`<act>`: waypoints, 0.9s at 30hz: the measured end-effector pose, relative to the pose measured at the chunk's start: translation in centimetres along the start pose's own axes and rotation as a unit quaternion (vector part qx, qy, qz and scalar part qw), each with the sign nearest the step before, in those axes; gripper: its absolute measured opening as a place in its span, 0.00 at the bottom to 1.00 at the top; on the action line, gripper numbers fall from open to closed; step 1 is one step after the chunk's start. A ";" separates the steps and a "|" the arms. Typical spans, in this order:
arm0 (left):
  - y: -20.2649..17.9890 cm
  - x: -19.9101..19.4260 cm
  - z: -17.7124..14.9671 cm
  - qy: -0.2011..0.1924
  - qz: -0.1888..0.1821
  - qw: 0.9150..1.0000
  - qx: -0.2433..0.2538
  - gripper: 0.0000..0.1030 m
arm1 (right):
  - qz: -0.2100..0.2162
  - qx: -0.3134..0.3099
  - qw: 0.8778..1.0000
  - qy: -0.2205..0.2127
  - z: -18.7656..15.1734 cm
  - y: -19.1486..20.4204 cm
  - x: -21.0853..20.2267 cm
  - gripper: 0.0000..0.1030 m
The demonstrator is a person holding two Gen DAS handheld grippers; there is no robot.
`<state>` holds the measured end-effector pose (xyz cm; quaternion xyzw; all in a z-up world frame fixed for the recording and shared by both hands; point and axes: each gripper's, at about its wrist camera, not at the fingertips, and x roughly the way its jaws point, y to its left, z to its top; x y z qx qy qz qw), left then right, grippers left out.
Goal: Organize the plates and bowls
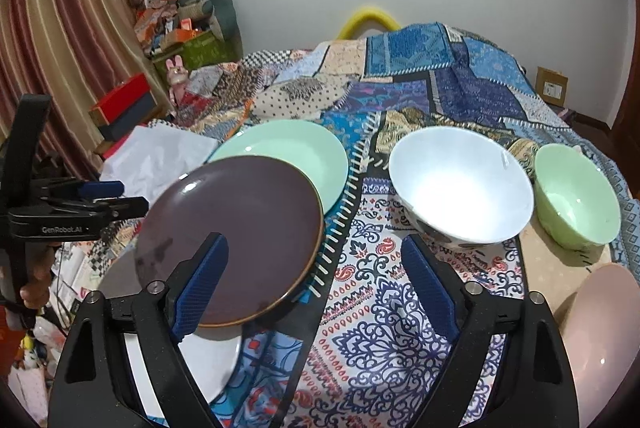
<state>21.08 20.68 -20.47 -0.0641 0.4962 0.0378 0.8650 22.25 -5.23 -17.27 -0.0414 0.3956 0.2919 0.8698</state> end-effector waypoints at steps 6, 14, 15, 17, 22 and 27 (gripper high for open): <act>0.6 3.3 0.7 0.021 -0.030 0.999 -0.014 0.64 | -0.001 0.005 1.000 0.030 -0.4 -0.5 2.6 0.72; 0.9 5.7 1.0 0.042 -0.050 0.998 -0.017 0.52 | 0.007 0.010 0.998 0.060 -0.4 -0.5 4.7 0.55; 0.9 5.7 1.0 0.040 -0.052 0.998 -0.016 0.52 | 0.009 0.010 0.998 0.063 -0.4 -0.5 4.9 0.53; 0.8 5.6 1.0 0.037 -0.055 0.998 -0.013 0.47 | 0.013 0.010 0.998 0.068 -0.5 -0.3 5.2 0.47; 0.7 5.6 1.1 0.035 -0.062 0.997 -0.009 0.45 | 0.029 0.014 0.996 0.089 -0.6 -0.2 6.2 0.37; 1.5 6.0 1.0 0.047 -0.093 0.994 -0.031 0.45 | 0.041 0.016 0.994 0.101 -0.7 0.0 6.9 0.36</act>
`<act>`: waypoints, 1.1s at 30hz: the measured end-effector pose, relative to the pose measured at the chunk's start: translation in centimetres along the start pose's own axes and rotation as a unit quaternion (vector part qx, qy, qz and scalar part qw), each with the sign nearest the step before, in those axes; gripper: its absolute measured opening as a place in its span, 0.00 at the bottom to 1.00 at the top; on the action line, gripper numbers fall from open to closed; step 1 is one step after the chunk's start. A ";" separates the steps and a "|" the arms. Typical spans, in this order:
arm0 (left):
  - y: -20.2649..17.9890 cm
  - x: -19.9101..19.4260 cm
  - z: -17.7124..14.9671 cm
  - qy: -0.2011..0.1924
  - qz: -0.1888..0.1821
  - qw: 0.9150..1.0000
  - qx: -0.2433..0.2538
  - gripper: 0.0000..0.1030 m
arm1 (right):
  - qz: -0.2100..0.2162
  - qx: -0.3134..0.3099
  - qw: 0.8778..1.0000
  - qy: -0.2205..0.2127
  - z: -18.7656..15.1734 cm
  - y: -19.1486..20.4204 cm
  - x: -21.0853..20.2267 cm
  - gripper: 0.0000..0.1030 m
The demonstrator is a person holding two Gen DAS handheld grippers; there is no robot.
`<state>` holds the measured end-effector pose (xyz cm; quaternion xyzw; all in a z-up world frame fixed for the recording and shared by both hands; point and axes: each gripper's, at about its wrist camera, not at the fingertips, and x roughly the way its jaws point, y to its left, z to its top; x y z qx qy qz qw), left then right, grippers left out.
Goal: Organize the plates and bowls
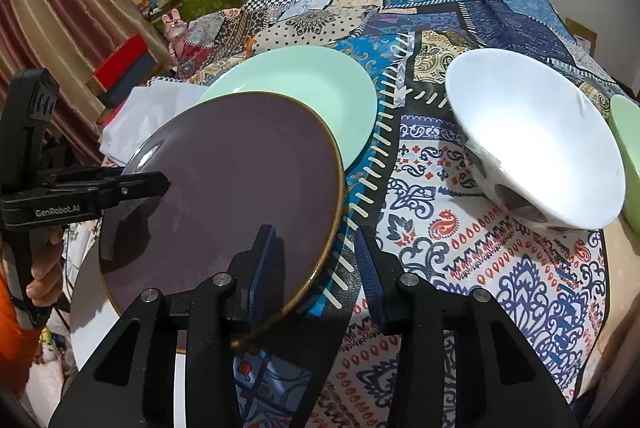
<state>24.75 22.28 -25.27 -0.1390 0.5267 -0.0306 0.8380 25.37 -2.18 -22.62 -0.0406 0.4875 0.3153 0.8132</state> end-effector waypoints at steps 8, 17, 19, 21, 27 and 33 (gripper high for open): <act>-0.1 -0.1 -0.3 0.000 -0.001 1.000 -0.013 0.44 | 0.014 -0.001 1.000 0.005 0.2 0.4 0.6 0.30; -1.1 -0.7 -1.0 -0.007 0.013 1.000 -0.005 0.44 | 0.008 -0.001 1.000 0.004 0.0 0.4 0.2 0.29; -1.6 -1.2 -1.3 -0.013 0.020 1.000 0.001 0.44 | 0.010 0.004 1.000 0.003 -0.1 0.2 0.0 0.29; -2.0 -1.6 -1.5 -0.019 0.022 1.000 0.006 0.44 | 0.010 0.007 1.000 -0.001 -0.1 0.1 -0.4 0.29; -3.3 -3.0 -1.9 -0.031 0.018 0.999 0.012 0.44 | 0.005 0.008 1.000 -0.015 -0.4 0.0 -2.0 0.29; -5.0 -4.8 -2.4 -0.046 0.012 0.999 0.015 0.43 | 0.000 0.008 0.999 -0.033 -0.7 0.0 -4.2 0.29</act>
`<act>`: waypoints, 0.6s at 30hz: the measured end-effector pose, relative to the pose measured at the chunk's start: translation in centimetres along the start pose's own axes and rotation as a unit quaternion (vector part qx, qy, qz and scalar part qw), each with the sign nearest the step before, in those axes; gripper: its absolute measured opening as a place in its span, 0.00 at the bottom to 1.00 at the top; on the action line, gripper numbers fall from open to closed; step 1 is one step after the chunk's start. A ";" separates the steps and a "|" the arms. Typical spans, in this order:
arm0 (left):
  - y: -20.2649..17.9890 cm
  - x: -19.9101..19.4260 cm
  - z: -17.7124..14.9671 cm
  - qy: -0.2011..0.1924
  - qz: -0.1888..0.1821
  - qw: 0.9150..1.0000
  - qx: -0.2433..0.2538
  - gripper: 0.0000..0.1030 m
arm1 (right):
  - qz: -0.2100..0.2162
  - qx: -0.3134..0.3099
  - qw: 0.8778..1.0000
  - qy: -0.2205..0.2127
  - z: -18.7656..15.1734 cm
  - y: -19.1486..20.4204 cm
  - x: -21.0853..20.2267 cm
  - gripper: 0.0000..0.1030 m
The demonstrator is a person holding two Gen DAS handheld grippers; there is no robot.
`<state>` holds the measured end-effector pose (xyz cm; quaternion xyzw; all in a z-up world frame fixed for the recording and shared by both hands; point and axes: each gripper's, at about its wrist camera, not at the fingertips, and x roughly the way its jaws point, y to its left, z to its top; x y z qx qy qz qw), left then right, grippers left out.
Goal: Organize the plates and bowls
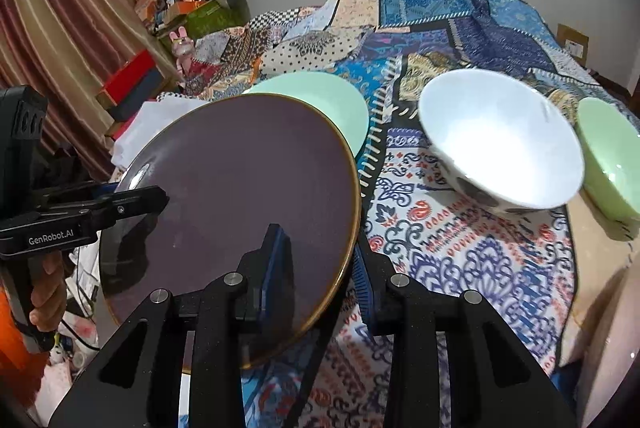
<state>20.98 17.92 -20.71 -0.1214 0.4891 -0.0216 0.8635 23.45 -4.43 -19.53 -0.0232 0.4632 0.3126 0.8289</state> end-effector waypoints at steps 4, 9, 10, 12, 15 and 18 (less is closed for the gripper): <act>-1.4 -1.4 -0.3 -0.009 -0.002 1.000 0.005 0.43 | 0.000 0.002 1.000 -0.011 -0.3 -0.1 -1.5 0.29; -3.0 -3.1 -0.7 -0.019 -0.007 1.000 0.008 0.43 | -0.002 -0.001 1.000 -0.028 -0.8 -0.4 -4.0 0.29; -3.5 -3.5 -0.8 -0.020 -0.008 1.000 0.009 0.43 | -0.003 -0.003 1.000 -0.031 -0.9 -0.4 -4.4 0.29; -4.2 -4.0 -1.0 -0.023 -0.010 1.000 0.010 0.43 | -0.005 -0.003 0.999 -0.036 -1.2 -0.4 -5.1 0.29; -5.5 -4.7 -1.4 -0.027 -0.013 0.999 0.014 0.43 | -0.008 -0.001 0.999 -0.044 -1.6 -0.7 -6.4 0.29; -6.7 -5.3 -1.8 -0.029 -0.018 0.999 0.017 0.43 | -0.010 0.001 0.999 -0.052 -2.2 -1.1 -7.5 0.29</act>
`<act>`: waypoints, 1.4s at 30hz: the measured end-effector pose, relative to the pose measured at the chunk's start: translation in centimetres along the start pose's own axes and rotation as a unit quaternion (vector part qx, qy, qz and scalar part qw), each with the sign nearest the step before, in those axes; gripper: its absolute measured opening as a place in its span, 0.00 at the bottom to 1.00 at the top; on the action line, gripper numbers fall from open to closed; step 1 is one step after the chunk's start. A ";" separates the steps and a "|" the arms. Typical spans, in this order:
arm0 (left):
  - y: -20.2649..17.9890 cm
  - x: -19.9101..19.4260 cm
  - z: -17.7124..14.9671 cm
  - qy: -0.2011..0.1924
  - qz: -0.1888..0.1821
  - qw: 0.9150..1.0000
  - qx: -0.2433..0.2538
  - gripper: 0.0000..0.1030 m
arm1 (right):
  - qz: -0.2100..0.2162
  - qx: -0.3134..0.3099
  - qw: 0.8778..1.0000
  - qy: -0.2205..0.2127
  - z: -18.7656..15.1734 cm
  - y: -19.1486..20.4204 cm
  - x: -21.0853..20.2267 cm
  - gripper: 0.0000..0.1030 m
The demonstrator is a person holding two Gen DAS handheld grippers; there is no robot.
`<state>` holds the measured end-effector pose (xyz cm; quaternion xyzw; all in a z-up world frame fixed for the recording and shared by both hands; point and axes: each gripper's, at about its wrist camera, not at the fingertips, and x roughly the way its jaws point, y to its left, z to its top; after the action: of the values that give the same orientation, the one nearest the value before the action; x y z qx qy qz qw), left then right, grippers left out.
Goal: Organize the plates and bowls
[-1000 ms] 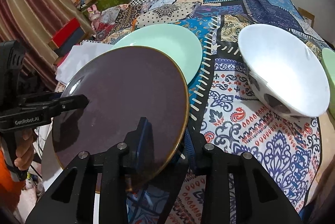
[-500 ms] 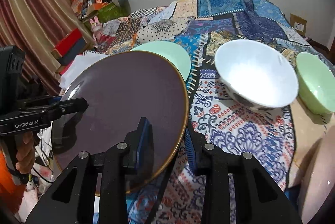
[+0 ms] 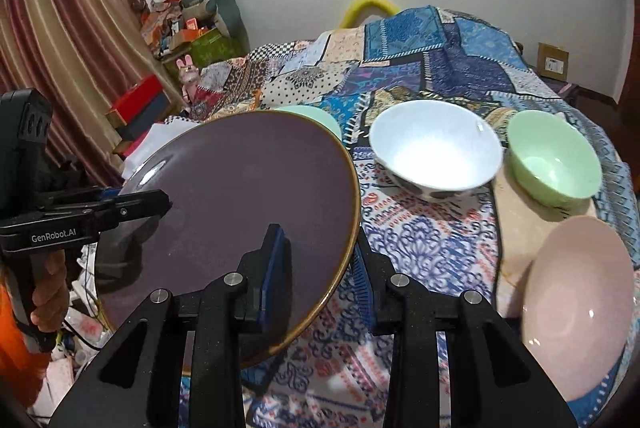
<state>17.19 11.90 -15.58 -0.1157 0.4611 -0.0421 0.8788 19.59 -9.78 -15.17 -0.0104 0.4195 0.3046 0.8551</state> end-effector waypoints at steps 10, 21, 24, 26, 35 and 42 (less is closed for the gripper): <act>-3.7 -0.6 -1.5 0.005 -0.017 1.000 0.008 0.42 | -0.010 0.012 1.000 -0.015 -1.7 -1.6 -3.0 0.29; -6.5 1.5 -3.2 0.034 -0.035 0.999 0.011 0.42 | -0.022 0.033 0.999 -0.008 -4.3 -4.3 -4.3 0.29; -6.9 2.4 -3.6 0.042 -0.036 0.998 0.012 0.42 | -0.026 0.037 0.999 -0.001 -5.0 -4.7 -4.2 0.29; -7.2 3.0 -3.8 0.047 -0.035 0.998 0.014 0.42 | -0.030 0.040 0.999 0.004 -5.4 -5.0 -4.0 0.29; -7.7 6.5 -4.3 0.081 -0.037 0.996 0.014 0.42 | -0.032 0.066 0.997 0.029 -7.0 -7.1 -2.7 0.29; -7.8 9.1 -4.1 0.099 -0.037 0.994 0.011 0.42 | -0.031 0.082 0.995 0.042 -7.3 -8.2 -1.5 0.29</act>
<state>19.27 2.00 -23.18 -0.1185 0.5405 -0.0907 0.8280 18.11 -19.23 -20.76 0.0335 0.4777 0.2416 0.8440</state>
